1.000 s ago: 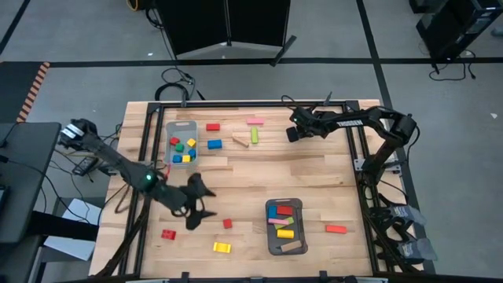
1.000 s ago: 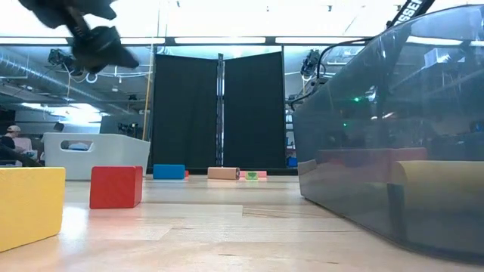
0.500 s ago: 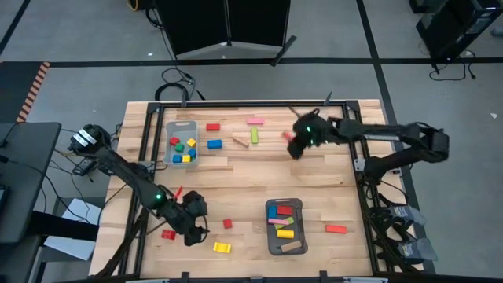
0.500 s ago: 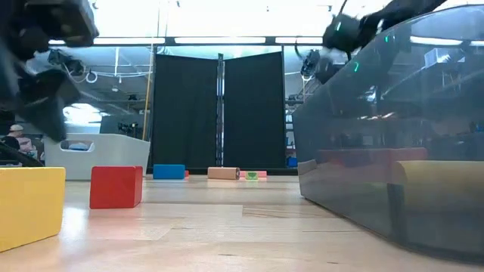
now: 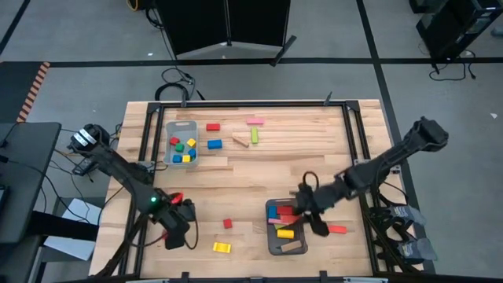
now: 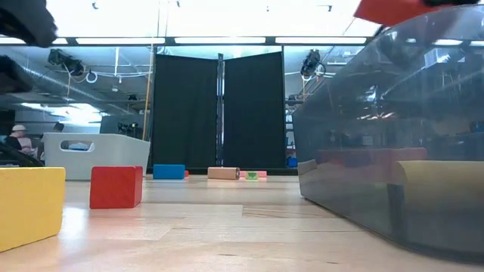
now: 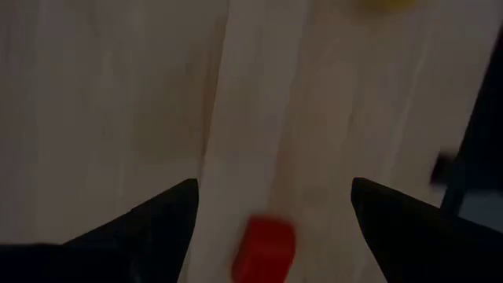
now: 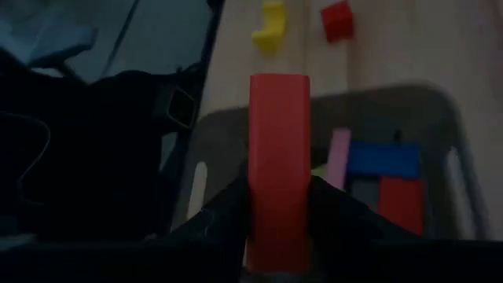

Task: Sort blocks by size
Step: Put the orange rectangular block into the black bin, then put the red 4 stud game piece into the gray bin, then put the brown rectangular block into the black bin

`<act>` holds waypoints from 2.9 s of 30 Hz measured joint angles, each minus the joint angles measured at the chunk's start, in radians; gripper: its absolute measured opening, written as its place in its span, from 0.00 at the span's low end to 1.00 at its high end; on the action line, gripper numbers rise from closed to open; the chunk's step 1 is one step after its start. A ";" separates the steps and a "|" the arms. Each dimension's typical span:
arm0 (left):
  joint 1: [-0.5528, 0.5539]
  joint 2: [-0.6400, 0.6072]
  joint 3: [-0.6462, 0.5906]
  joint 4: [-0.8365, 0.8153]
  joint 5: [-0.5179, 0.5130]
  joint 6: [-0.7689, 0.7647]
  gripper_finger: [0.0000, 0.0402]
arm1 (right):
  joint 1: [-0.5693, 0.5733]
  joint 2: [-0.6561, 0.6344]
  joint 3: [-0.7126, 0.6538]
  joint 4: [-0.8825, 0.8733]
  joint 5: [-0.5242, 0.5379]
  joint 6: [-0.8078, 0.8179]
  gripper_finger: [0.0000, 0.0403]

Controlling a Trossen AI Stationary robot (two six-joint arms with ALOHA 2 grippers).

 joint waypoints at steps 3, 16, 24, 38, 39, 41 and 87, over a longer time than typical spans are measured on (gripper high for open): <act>-0.039 0.000 0.012 -0.069 0.022 -0.025 0.85 | 0.051 0.054 0.000 -0.008 0.086 0.089 0.36; -0.200 0.056 0.012 -0.088 0.039 -0.132 0.85 | 0.004 0.122 0.000 0.073 0.108 0.058 0.76; -0.229 0.184 0.012 -0.065 0.037 -0.128 0.85 | -0.037 0.079 0.000 0.119 0.105 -0.016 0.79; -0.228 0.300 0.020 -0.051 0.071 -0.103 0.35 | -0.097 -0.061 0.000 0.156 0.114 -0.102 0.71; -0.223 0.293 0.018 -0.055 0.063 -0.101 0.37 | -0.102 -0.068 0.001 0.156 0.116 -0.107 0.70; -0.209 0.272 0.016 -0.064 0.044 -0.099 0.37 | -0.109 -0.082 0.001 0.156 0.124 -0.121 0.69; 1.086 -0.409 -0.127 -0.118 -0.514 0.324 0.93 | -0.613 0.534 0.573 -0.159 0.245 -0.308 0.69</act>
